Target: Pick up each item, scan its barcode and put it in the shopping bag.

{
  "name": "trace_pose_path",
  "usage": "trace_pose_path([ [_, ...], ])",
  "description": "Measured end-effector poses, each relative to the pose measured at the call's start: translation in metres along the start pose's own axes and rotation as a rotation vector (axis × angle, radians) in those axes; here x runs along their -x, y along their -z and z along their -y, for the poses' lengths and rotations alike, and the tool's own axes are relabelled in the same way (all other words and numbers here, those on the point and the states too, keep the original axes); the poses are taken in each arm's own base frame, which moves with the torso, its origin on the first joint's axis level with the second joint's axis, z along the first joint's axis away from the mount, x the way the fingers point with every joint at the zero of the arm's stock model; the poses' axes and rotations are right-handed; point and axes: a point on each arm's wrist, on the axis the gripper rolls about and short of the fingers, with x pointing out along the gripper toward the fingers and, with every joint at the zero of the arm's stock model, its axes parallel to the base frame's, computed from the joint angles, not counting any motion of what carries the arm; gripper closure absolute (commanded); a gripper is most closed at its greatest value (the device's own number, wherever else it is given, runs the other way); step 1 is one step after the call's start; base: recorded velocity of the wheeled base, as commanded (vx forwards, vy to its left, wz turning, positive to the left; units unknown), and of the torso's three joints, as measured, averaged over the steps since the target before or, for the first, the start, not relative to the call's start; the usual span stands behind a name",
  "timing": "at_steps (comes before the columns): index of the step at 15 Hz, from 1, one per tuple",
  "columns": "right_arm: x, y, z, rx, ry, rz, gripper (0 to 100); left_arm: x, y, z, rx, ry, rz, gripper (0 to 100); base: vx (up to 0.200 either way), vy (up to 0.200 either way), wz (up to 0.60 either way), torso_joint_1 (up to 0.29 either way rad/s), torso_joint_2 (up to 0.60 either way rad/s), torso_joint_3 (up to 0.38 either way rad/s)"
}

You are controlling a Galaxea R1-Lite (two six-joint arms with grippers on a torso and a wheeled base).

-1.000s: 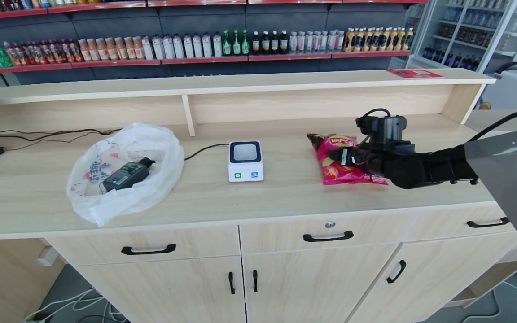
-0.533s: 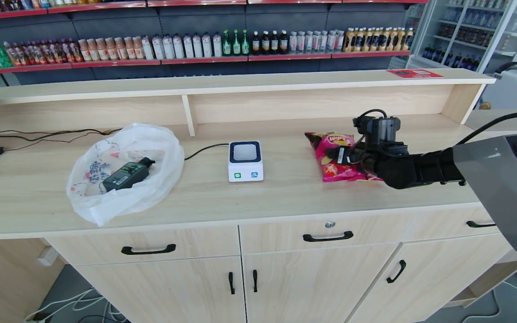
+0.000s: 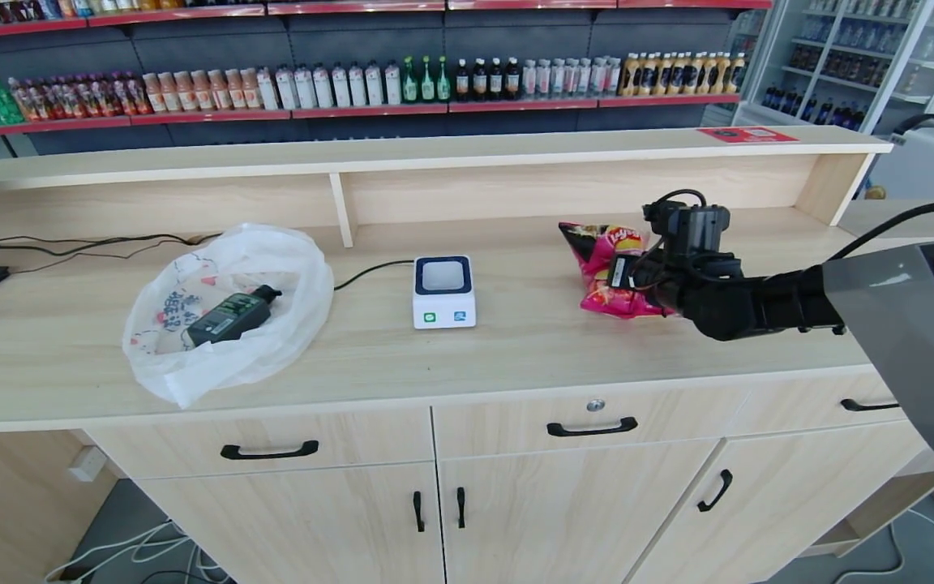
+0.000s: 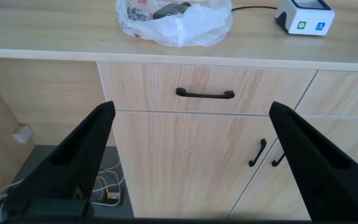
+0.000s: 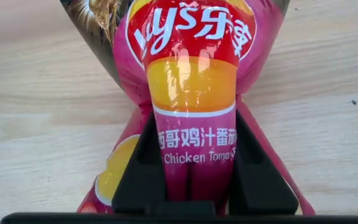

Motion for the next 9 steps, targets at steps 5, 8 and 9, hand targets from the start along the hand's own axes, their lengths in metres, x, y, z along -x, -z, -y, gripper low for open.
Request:
trace_pose_path([
  [5, 0.024, -0.034, -0.009, -0.012, 0.011, 0.08, 100, 0.0, 0.0, 0.0, 0.007, 0.0, -0.001, 0, 0.0, 0.0, 0.0, 0.0, 0.0, 0.0],
  [8, 0.056, -0.06, -0.018, -0.011, 0.011, 0.131, 100, 0.0, 0.0, 0.0, 0.008, -0.001, -0.001, 0, 0.0, 0.0, 0.0, 0.0, 0.0, 0.0],
  [9, 0.069, -0.069, -0.022, -0.011, 0.015, 0.15, 100, 0.0, 0.0, 0.0, 0.008, -0.001, -0.001, 0, 0.0, 0.0, 0.0, 0.0, 0.0, 0.0],
])
